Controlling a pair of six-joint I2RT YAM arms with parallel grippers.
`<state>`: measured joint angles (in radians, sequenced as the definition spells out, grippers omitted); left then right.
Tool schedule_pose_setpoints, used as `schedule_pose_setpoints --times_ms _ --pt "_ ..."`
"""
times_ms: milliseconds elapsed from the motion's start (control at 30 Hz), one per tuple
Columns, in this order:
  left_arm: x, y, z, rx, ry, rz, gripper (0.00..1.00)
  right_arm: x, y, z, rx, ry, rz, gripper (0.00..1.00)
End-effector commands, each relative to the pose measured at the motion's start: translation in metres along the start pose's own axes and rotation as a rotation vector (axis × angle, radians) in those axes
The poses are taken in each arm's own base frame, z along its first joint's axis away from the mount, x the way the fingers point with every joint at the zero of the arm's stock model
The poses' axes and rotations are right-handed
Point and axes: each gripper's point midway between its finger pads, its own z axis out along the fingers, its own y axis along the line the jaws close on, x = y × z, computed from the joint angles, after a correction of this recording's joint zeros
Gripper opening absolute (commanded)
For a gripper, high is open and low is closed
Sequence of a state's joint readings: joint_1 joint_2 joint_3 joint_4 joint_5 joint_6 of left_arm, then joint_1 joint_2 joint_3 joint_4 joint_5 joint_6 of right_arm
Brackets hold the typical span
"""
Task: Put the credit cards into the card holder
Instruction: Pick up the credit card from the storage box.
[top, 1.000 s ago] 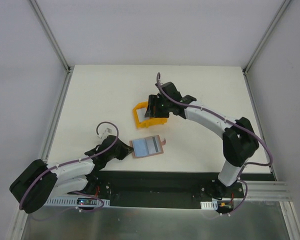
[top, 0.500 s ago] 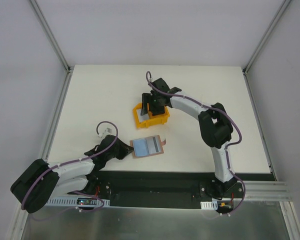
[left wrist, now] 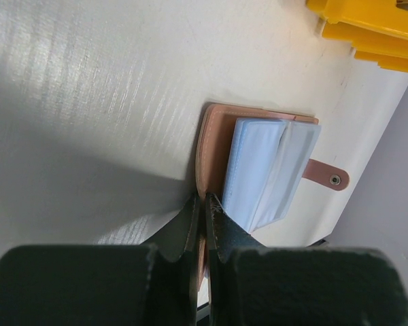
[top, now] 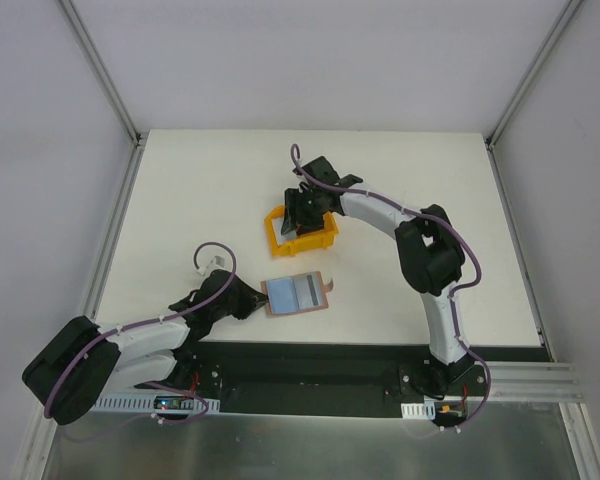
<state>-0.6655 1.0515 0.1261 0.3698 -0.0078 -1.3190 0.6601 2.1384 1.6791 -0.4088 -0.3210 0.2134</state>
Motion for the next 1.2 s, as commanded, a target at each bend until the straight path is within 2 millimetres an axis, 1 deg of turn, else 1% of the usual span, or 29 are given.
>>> schedule_pose_setpoints --times_ms 0,33,167,233,300,433,533,733,833,967,1167 --pt "0.003 0.023 0.001 -0.07 0.015 0.022 0.0 -0.014 0.014 -0.016 -0.056 -0.042 -0.034 0.53" --pt "0.007 0.022 0.001 -0.065 0.037 0.021 0.0 -0.014 0.015 -0.017 -0.059 -0.045 -0.035 0.52" --pt "0.008 0.022 0.002 -0.065 0.045 0.023 0.0 -0.016 0.018 -0.022 -0.076 -0.05 -0.036 0.45" --pt "0.009 0.02 0.003 -0.062 0.052 0.024 0.0 -0.016 0.019 -0.023 -0.08 -0.053 -0.035 0.38" --pt "0.01 0.019 0.003 -0.065 0.058 0.027 0.0 -0.017 0.02 -0.025 -0.079 -0.058 -0.038 0.34" --pt "0.012 0.018 0.005 -0.066 0.073 0.034 0.0 -0.02 0.02 -0.03 -0.082 -0.07 -0.038 0.31" --pt "0.012 0.017 0.006 -0.067 0.076 0.034 0.0 -0.021 0.021 -0.033 -0.088 -0.07 -0.04 0.25" --pt "0.013 0.017 0.006 -0.065 0.081 0.035 0.0 -0.023 0.022 -0.037 -0.093 -0.079 -0.036 0.23" --pt "0.013 0.017 0.006 -0.065 0.081 0.035 0.0 -0.024 0.023 -0.04 -0.093 -0.085 -0.039 0.2" --pt "0.013 0.018 0.006 -0.067 0.081 0.037 0.0 -0.028 0.02 -0.045 -0.073 -0.103 -0.037 0.15" --pt "0.014 0.019 0.005 -0.065 0.084 0.037 0.0 -0.034 0.006 -0.05 0.0 -0.125 -0.051 0.01"
